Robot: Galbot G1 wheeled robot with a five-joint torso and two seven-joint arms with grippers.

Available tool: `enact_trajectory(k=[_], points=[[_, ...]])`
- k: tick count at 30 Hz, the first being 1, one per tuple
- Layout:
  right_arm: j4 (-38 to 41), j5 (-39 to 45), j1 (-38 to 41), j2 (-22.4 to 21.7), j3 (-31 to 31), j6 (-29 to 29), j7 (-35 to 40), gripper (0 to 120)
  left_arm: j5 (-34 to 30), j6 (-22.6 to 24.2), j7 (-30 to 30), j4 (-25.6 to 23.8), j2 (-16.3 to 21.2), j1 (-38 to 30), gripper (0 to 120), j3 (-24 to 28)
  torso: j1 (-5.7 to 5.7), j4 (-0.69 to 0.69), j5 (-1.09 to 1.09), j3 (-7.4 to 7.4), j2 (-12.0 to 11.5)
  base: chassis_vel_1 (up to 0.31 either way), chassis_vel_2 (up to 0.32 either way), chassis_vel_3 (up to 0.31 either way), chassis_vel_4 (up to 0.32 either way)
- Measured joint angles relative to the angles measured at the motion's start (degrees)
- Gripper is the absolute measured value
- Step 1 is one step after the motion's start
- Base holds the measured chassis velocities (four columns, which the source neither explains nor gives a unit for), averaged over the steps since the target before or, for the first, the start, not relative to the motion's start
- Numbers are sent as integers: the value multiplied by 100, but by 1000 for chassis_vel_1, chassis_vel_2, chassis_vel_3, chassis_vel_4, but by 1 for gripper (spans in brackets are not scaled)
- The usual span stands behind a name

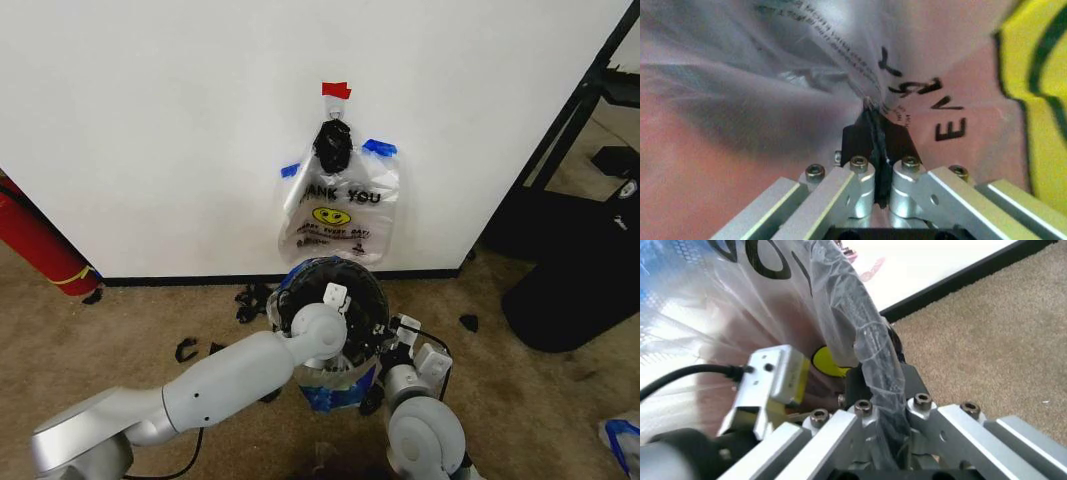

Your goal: Pick up the garbage bag from the wall and place it over the trash bin.

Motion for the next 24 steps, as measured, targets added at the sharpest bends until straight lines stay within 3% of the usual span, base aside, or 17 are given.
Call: enact_trajectory(k=[14,20,24], points=[[-42,13,27,26,-29,-7,-24,0,316,-184,232,317,-80,-36,0,8,0,0,0,0,0,0,0,0,0],[-168,80,103,32,49,-6,-16,0,338,-224,214,-129,151,-45,0,-42,0,0,0,0,0,0,0,0,0],[-270,225,192,38,107,-17,64,0,367,-264,264,-890,404,-179,0,-2,0,1,0,0,0,0,0,0,0]])
